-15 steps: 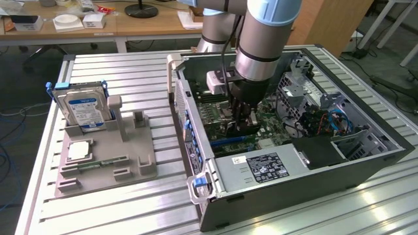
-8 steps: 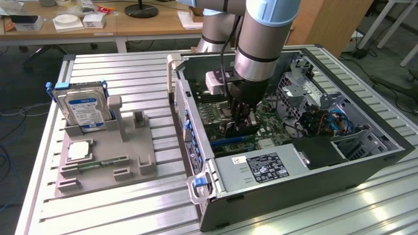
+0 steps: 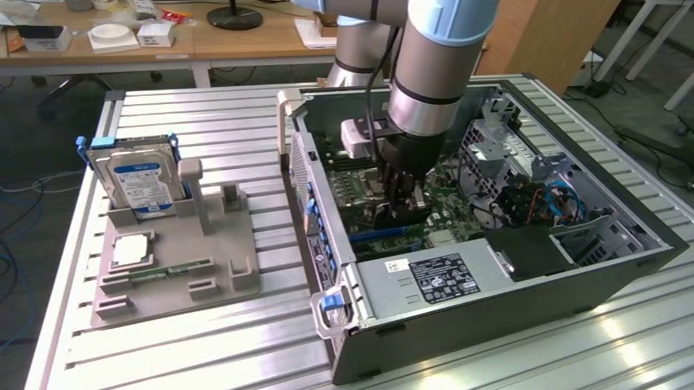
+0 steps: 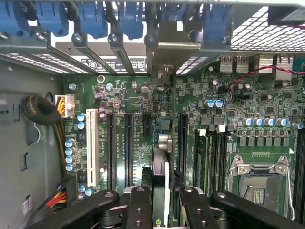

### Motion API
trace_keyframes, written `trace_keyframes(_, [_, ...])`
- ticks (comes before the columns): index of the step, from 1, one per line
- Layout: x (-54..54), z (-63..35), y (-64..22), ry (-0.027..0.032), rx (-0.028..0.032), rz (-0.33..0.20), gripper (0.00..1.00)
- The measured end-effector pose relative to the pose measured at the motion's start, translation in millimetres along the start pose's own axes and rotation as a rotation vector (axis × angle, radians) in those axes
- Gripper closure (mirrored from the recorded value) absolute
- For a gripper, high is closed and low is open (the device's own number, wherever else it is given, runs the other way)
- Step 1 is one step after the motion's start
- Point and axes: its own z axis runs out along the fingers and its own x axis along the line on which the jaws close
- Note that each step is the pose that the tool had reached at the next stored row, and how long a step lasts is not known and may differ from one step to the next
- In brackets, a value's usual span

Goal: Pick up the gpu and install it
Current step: 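Insert the gpu into the slot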

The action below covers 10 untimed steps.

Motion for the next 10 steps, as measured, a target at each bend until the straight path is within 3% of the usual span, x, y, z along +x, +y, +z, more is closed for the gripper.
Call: trace_keyframes(10, [0.1, 3.3, 0.2, 0.0003, -0.0002, 0.0, 0.74])
